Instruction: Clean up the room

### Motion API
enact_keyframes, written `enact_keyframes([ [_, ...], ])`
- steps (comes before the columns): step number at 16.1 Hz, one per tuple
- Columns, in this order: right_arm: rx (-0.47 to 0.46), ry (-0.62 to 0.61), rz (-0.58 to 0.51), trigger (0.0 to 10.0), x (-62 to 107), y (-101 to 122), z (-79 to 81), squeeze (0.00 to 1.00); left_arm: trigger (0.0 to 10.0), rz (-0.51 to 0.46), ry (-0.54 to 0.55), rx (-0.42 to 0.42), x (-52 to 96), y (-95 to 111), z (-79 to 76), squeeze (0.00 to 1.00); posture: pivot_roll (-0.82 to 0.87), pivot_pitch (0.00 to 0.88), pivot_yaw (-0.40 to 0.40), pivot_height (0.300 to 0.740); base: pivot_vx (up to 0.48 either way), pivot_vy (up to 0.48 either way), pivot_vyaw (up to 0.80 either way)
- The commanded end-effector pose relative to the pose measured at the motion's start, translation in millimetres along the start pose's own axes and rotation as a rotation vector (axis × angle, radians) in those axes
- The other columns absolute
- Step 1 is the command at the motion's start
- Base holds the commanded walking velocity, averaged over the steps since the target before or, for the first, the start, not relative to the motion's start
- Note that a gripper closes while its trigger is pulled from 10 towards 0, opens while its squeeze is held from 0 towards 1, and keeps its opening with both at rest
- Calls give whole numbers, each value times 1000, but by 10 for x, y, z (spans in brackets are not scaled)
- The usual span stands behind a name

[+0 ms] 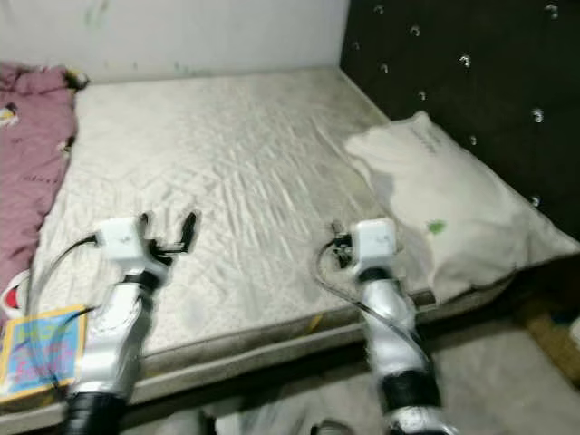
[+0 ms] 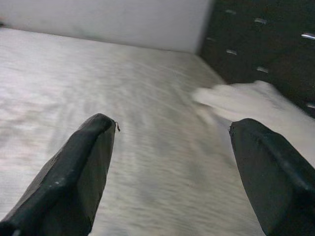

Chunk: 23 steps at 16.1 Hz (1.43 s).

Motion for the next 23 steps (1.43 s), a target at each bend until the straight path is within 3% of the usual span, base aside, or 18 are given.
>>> enact_keyframes([
  [1,17,-21,-9,10000,0,18,-105,0,10000,-4,-15,4,-19,9,-62,0,39,0,-12,740,0,480,0],
  [23,42,7,-4,10000,-4,4,-120,0,10000,-12,-13,6,-39,-2,-92,0,30,0,-25,740,0,480,74],
])
Point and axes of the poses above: a point about 5 cm out from each wrist's last joint towards the gripper, its own x axis pointing back from the gripper into the wrist, its own y axis along the axis of the wrist's last joint, z = x × y, the point moved 3 cm from there along -x, pointing out of the wrist towards the gripper, and after that the axes turned 9 degrees about x, right-handed, at the moved point
